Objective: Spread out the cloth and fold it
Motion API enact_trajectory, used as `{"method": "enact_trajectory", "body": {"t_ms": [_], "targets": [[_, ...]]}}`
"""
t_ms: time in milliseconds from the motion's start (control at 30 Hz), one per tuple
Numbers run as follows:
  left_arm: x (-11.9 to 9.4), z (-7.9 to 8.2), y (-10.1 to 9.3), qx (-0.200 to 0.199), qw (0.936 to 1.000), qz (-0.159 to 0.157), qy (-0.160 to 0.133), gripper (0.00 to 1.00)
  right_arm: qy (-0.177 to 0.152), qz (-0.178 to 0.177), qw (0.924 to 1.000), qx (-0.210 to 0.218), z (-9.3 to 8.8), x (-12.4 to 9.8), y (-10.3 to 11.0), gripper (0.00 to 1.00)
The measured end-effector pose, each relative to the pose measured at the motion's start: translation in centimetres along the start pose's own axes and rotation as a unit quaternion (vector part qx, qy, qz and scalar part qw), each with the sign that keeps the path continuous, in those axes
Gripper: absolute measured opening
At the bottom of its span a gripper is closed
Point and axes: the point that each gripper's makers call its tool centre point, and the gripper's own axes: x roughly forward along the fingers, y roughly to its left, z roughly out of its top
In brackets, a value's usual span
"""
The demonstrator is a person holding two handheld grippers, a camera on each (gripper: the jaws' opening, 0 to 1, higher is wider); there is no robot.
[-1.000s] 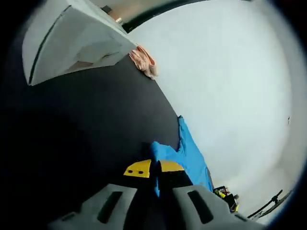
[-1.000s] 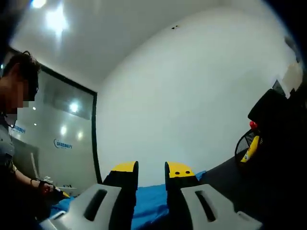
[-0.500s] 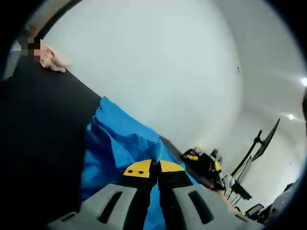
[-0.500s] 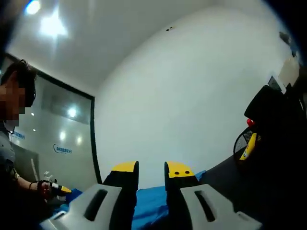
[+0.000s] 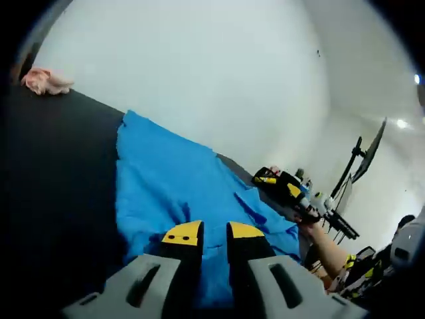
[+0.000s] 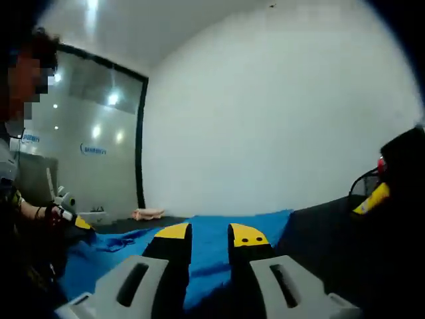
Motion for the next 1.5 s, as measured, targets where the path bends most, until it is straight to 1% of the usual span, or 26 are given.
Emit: {"method": "enact_trajectory", "body": {"t_ms": [33,100,133,200,233,267,300,333,367,400,433,467,533,600,667,700,800,867,900,967,1000,1033,1200,1300,1400,1500], "targets": [[-0.4,-0.3,1.2,0.006,0.9997,0.017,0.015,0.16,0.051,0.038,0.9979,-0.015,-1.2,2.1,2.3,0.21],[-0.7,-0.6,2.9,0.05,0.997,0.046,0.039,0.16,0.067,0.083,0.9932,-0.046,-1.7,5.7,5.5,0.23],[-0.5,-0.3,3.1,0.074,0.9953,0.05,0.037,0.16,0.069,0.09,0.9923,-0.05,-1.8,6.4,6.0,0.23],[-0.1,-0.3,3.4,0.116,0.9906,0.055,0.046,0.16,0.084,0.128,0.9864,-0.061,-3.0,10.2,9.3,0.23],[0.0,-0.4,3.4,0.115,0.9905,0.058,0.047,0.16,0.089,0.134,0.9851,-0.061,-3.3,10.8,9.8,0.23],[0.4,-0.7,3.2,0.106,0.9915,0.059,0.046,0.16,0.107,0.148,0.9812,-0.063,-4.3,12.4,11.2,0.23],[0.6,-1.2,3.0,0.106,0.9912,0.056,0.055,0.16,0.122,0.161,0.9773,-0.064,-5.4,14.0,12.3,0.23],[0.6,-2.7,2.3,0.1,0.9909,0.036,0.083,0.16,0.13,0.168,0.9752,-0.063,-6.0,14.9,12.9,0.23],[0.6,-3.5,2.1,0.09,0.9907,0.031,0.097,0.16,0.138,0.17,0.9745,-0.05,-6.8,16.4,13.7,0.22],[0.3,-3.6,2.3,0.087,0.9919,0.039,0.084,0.16,0.148,0.174,0.9728,-0.041,-7.4,17.1,14.1,0.22],[0.3,-2.7,2.4,0.085,0.9942,0.043,0.049,0.15,0.156,0.176,0.9716,-0.029,-8.1,18.2,14.8,0.22],[-0.1,-3.2,2.6,0.063,0.995,0.046,0.062,0.14,0.16,0.185,0.969,-0.033,-8.5,18.6,15.6,0.22],[-0.6,-3.1,2.5,0.041,0.9972,0.032,0.053,0.14,0.161,0.189,0.9682,-0.032,-9.0,19.6,16.4,0.22],[-1.3,-2.8,3.7,0.046,0.9969,0.032,0.055,0.13,0.171,0.199,0.965,-0.011,-9.5,20.4,17.6,0.21],[-1.4,-2.9,3.7,0.037,0.9978,0.027,0.048,0.13,0.175,0.205,0.9629,-0.004,-9.9,21.2,18.3,0.21],[-1.4,-2.8,3.6,0.034,0.9981,0.023,0.045,0.13,0.184,0.222,0.9577,-0.009,-10.3,21.4,18.7,0.21],[-1.4,-2.9,3.2,0.044,0.998,0.014,0.043,0.13,0.218,0.251,0.9427,-0.022,-11.8,21.5,19.1,0.21],[-1.3,-3.0,3.0,0.046,0.9981,0.009,0.04,0.14,0.246,0.242,0.9374,-0.043,-13.2,21.4,19.0,0.21],[-1.3,-3.0,3.0,0.044,0.9982,0.008,0.04,0.14,0.263,0.232,0.9344,-0.065,-14.0,21.3,18.5,0.2],[-1.1,-3.2,2.7,0.031,0.9987,0.013,0.038,0.13,0.275,0.214,0.9332,-0.089,-14.8,21.3,17.8,0.11],[-1.0,-3.2,2.8,0.028,0.9988,0.015,0.037,0.13,0.263,0.214,0.9358,-0.097,-14.2,21.5,17.8,0.02],[-0.9,-3.2,2.8,0.026,0.9989,0.016,0.037,0.13,0.263,0.215,0.9359,-0.092,-14.1,21.4,18.0,0.0],[-0.9,-3.5,2.8,0.017,0.999,0.018,0.037,0.09,0.242,0.202,0.9442,-0.095,-12.1,21.4,17.0,0.0],[-0.9,-3.6,2.4,0.036,0.9986,0.019,0.032,0.09,0.238,0.205,0.9462,-0.079,-11.4,21.5,16.3,0.0],[-1.0,-3.6,2.3,0.046,0.9983,0.02,0.029,0.1,0.235,0.172,0.9512,-0.102,-11.1,21.9,14.6,0.0],[-1.2,-3.5,2.3,0.056,0.998,0.018,0.025,0.1,0.23,0.158,0.9559,-0.091,-11.1,22.4,13.7,0.0]]}}
